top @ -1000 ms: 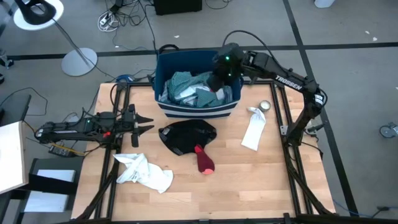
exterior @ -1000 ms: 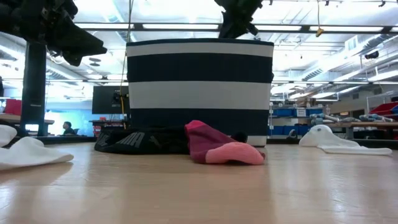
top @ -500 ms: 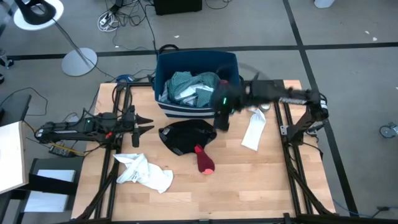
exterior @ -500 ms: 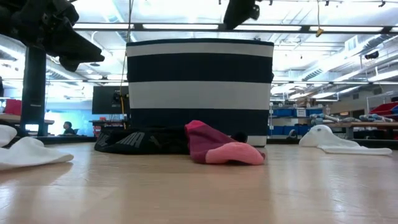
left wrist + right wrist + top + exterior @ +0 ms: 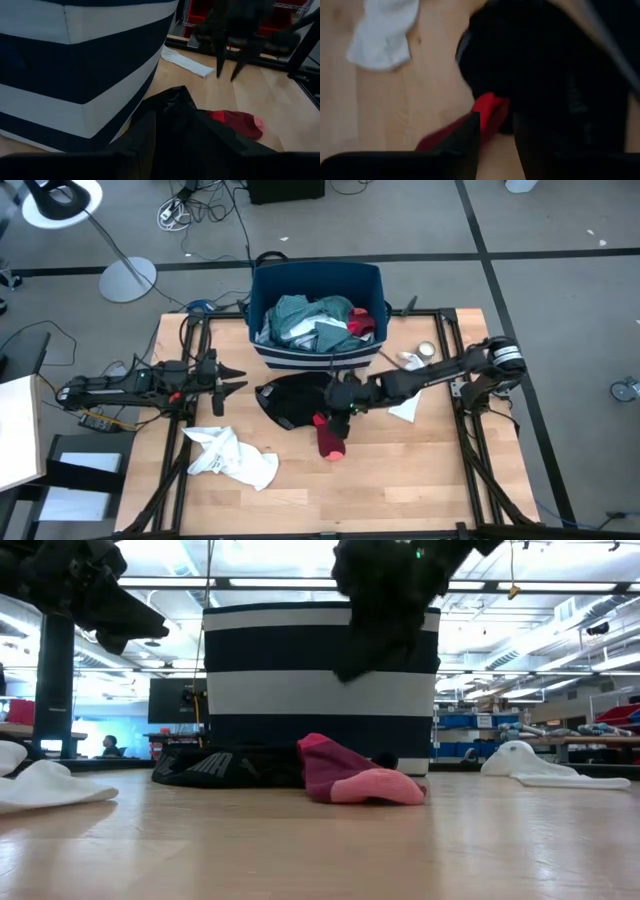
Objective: Sort clothes
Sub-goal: Put the red sock into the blue laundry bin
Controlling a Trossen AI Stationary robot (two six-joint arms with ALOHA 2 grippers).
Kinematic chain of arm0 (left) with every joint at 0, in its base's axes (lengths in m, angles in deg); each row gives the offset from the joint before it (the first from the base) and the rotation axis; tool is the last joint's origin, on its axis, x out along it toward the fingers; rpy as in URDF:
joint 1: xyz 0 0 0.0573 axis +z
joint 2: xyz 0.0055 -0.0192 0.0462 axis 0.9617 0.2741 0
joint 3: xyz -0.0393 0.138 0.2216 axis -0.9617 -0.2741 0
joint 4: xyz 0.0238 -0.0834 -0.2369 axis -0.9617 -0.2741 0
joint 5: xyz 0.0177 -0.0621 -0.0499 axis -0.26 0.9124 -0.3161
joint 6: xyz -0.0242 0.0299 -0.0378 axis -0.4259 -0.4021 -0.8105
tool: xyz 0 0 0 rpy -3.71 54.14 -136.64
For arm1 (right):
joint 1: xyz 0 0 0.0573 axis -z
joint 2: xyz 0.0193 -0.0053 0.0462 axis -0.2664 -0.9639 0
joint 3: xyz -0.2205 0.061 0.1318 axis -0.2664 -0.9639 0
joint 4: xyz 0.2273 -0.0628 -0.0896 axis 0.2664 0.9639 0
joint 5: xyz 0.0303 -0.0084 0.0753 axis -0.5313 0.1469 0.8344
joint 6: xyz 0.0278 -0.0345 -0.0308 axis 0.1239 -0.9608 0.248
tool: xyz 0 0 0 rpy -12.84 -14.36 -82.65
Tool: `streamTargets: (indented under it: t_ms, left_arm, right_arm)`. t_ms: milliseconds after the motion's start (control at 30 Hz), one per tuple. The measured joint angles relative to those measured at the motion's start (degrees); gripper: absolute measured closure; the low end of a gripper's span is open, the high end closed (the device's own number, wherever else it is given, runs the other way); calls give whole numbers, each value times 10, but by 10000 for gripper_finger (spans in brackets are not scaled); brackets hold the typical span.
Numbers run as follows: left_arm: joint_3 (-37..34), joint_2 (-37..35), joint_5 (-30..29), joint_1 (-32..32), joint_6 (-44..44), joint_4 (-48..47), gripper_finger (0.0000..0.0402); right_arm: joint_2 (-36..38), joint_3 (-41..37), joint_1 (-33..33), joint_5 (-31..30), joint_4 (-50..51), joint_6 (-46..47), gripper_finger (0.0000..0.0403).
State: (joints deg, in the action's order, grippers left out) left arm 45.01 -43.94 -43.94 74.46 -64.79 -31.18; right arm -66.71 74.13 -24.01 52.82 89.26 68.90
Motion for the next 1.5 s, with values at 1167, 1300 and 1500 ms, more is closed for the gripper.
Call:
streamTargets:
  t_ms: [1167,1300,1500]
  left_arm:
    - [0,0,-10,0,2,3,259]
    - [0,0,-10,0,3,-6,259]
    - [0,0,-11,0,0,-42,259]
  right_arm:
    - [29,371,119,-164,179,-287,402]
    - [27,402,197,-162,183,-286,398]
    - [12,400,296,-60,312,-203,355]
